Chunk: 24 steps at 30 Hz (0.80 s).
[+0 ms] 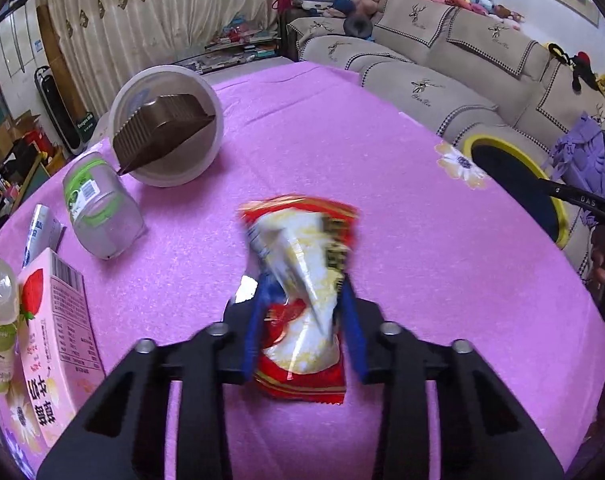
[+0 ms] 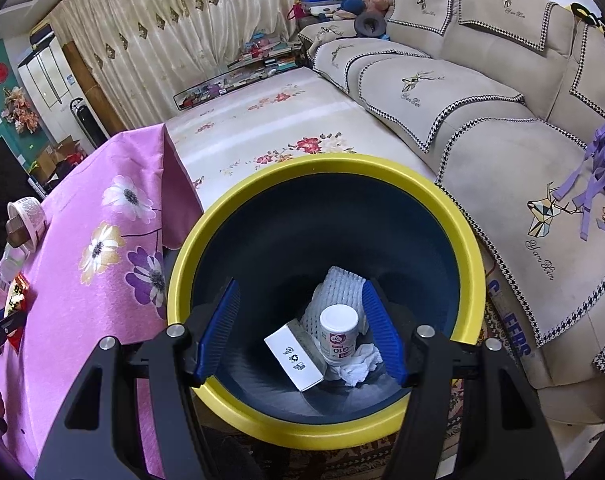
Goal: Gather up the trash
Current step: 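Carry the cracker bag with the left gripper into the bin and release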
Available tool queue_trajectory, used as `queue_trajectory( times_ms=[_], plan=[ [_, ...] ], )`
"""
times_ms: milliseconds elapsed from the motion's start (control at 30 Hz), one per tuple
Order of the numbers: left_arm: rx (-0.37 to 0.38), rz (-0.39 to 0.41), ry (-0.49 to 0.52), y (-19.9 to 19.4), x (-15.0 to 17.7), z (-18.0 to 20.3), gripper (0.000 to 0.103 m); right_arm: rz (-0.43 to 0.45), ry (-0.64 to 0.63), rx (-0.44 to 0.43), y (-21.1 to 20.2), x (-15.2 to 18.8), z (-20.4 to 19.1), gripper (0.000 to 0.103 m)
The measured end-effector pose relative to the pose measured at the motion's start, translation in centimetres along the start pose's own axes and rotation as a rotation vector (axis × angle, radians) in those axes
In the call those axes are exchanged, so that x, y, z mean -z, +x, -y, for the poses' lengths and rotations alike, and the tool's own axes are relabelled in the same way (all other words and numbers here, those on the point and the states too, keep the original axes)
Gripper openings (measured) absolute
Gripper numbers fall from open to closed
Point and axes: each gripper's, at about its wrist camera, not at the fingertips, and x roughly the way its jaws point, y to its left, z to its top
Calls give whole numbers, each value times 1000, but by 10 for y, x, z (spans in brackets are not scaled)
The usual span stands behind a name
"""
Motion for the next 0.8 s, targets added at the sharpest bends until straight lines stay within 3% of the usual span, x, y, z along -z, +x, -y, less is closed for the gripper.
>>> queue_trajectory(
  times_ms=[367,633,800],
  plan=[
    [73,29,45,-22,-11,53,26,39,31,-12,-22,1,22,61],
    [202,65,174,-27,-47,144,26,90,49,10,-52,2,48,61],
    [274,57,250,-8,-73,209,26,124,58,67,-72,6,74,61]
  ],
)
